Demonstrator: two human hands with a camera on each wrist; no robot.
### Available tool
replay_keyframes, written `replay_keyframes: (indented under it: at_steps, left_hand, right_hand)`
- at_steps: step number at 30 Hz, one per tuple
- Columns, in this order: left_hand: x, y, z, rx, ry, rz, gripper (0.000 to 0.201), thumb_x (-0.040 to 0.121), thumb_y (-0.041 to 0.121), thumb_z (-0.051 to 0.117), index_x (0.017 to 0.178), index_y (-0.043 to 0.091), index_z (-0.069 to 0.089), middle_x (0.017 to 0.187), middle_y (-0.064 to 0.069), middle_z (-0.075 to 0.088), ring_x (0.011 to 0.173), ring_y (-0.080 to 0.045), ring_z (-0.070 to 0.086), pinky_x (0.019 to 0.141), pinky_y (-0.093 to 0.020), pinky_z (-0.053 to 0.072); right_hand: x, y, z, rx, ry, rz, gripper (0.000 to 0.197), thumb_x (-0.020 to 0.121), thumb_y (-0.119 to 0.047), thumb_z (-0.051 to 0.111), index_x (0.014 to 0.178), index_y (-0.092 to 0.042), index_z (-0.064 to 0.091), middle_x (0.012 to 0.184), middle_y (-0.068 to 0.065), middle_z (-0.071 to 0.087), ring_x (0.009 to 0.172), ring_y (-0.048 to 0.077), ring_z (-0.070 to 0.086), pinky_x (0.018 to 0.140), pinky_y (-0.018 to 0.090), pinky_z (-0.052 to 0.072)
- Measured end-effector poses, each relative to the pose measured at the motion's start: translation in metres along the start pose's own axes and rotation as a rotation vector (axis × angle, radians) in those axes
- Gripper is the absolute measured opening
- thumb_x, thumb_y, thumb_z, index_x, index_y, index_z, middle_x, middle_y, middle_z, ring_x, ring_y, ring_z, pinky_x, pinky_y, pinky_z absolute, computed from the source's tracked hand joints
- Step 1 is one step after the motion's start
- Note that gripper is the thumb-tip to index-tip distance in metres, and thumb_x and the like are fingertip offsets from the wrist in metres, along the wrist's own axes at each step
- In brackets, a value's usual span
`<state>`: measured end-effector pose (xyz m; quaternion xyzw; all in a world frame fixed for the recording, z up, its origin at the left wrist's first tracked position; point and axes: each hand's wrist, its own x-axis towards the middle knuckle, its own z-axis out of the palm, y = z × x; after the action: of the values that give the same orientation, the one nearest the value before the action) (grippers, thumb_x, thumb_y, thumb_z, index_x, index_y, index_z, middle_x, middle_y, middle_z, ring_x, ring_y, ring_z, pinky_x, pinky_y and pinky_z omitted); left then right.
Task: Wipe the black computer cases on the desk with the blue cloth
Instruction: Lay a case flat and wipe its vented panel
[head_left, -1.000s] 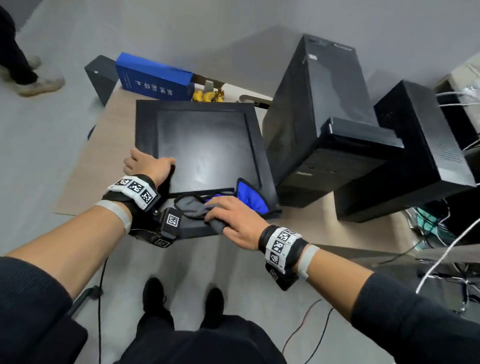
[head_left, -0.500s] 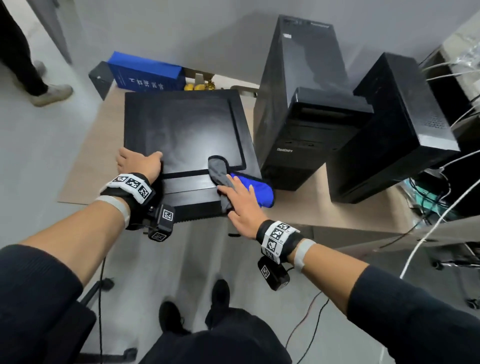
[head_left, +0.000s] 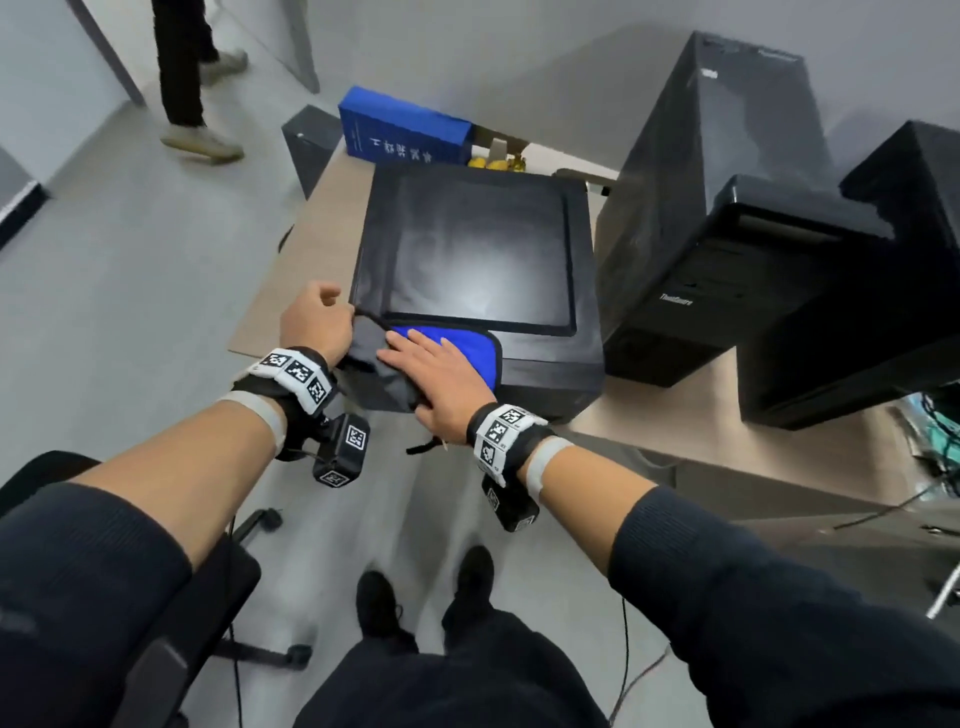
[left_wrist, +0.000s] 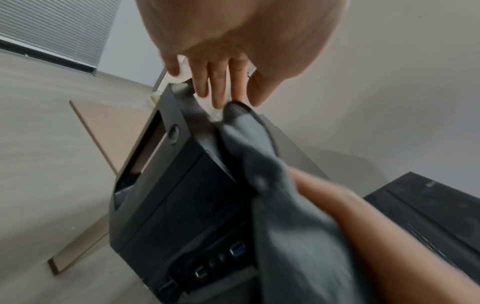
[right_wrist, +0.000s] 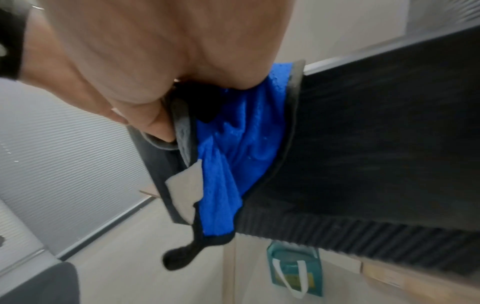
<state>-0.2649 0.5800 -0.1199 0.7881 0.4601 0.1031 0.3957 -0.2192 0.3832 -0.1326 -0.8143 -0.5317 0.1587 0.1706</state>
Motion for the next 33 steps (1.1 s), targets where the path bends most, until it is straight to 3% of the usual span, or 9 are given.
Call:
replay_keyframes:
  at_steps: [4,6,9,12,17,20,22,27,33]
  left_hand:
    - [0.017,-0.02,-0.012,0.002,-0.109,-0.098,0.026,0.092,0.024,0.059,0.115,0.019,0.069,0.124,-0.007,0.068,0.119,-0.029,0.06,0.102,-0.035,0.044]
    - [0.023,-0.032,-0.014,-0.106,-0.256,-0.119,0.027,0.092,0.034,0.057,0.098,0.014,0.075,0.118,-0.013,0.07,0.112,-0.031,0.062,0.098,-0.035,0.043]
    - [0.019,-0.047,-0.001,-0.413,-0.363,-0.251,0.06,0.1,0.049,0.044,0.055,0.023,0.075,0.078,0.001,0.073,0.076,-0.015,0.061,0.078,-0.031,0.043]
    - [0.009,-0.055,0.018,-0.609,-0.395,-0.344,0.074,0.104,0.048,0.041,0.04,0.022,0.068,0.047,0.01,0.061,0.05,-0.006,0.057,0.057,-0.02,0.044]
    - [0.005,-0.058,0.039,-0.625,-0.261,-0.305,0.05,0.102,0.042,0.049,0.061,0.014,0.053,0.04,0.012,0.053,0.046,-0.004,0.052,0.054,-0.015,0.041]
    - [0.008,-0.071,0.045,-0.721,-0.317,-0.278,0.053,0.093,0.055,0.052,0.077,0.005,0.058,0.067,-0.005,0.06,0.06,-0.017,0.054,0.062,-0.025,0.044]
    - [0.008,-0.073,0.045,-0.732,-0.321,-0.276,0.047,0.094,0.05,0.054,0.079,0.006,0.057,0.074,-0.011,0.054,0.06,-0.017,0.053,0.059,-0.025,0.043]
    - [0.006,-0.06,0.047,-0.78,-0.217,-0.317,0.038,0.098,0.028,0.056,0.063,0.015,0.05,0.046,0.011,0.051,0.041,-0.004,0.048,0.051,-0.02,0.04]
    - [0.001,-0.021,0.017,-0.859,-0.119,-0.188,0.032,0.087,0.028,0.06,0.059,0.015,0.052,0.053,0.003,0.046,0.05,-0.014,0.043,0.051,-0.026,0.036]
  right_hand:
    - [-0.047,0.037,-0.008,-0.031,0.137,0.13,0.081,0.067,-0.01,0.06,0.144,-0.023,0.04,0.161,-0.003,0.023,0.149,0.022,0.018,0.12,0.045,0.018]
    - [-0.075,0.057,-0.013,-0.033,0.223,0.271,0.078,0.067,-0.014,0.058,0.143,-0.023,0.04,0.16,-0.003,0.024,0.149,0.022,0.017,0.119,0.05,0.019]
    - [-0.098,0.077,-0.021,-0.016,0.339,0.551,0.073,0.069,-0.019,0.053,0.141,-0.022,0.041,0.161,-0.002,0.021,0.15,0.023,0.011,0.12,0.054,0.01]
    - [-0.095,0.082,-0.023,0.057,0.5,0.776,0.074,0.066,-0.02,0.046,0.14,-0.017,0.043,0.161,0.006,0.018,0.149,0.027,0.009,0.118,0.054,0.006]
    - [-0.085,0.084,-0.012,0.231,0.711,0.853,0.076,0.069,-0.018,0.043,0.142,0.0,0.039,0.159,0.028,0.001,0.148,0.041,-0.002,0.12,0.041,-0.003]
    - [-0.075,0.079,-0.013,0.399,0.843,0.957,0.077,0.074,-0.015,0.04,0.149,0.0,0.026,0.159,0.026,-0.012,0.148,0.036,-0.01,0.118,0.036,-0.006]
    - [-0.065,0.077,-0.02,0.584,0.966,1.101,0.07,0.088,-0.01,0.04,0.153,-0.006,0.017,0.16,0.02,-0.016,0.15,0.03,-0.004,0.116,0.027,0.002]
    - [-0.056,0.09,-0.029,0.709,1.08,1.327,0.072,0.092,-0.013,0.042,0.156,-0.014,0.009,0.16,0.016,0.02,0.144,0.033,0.027,0.116,0.035,0.022]
    - [-0.05,0.096,-0.045,0.805,0.934,1.494,0.071,0.098,-0.022,0.04,0.155,-0.008,0.001,0.149,0.026,0.037,0.135,0.041,0.04,0.111,0.039,0.025]
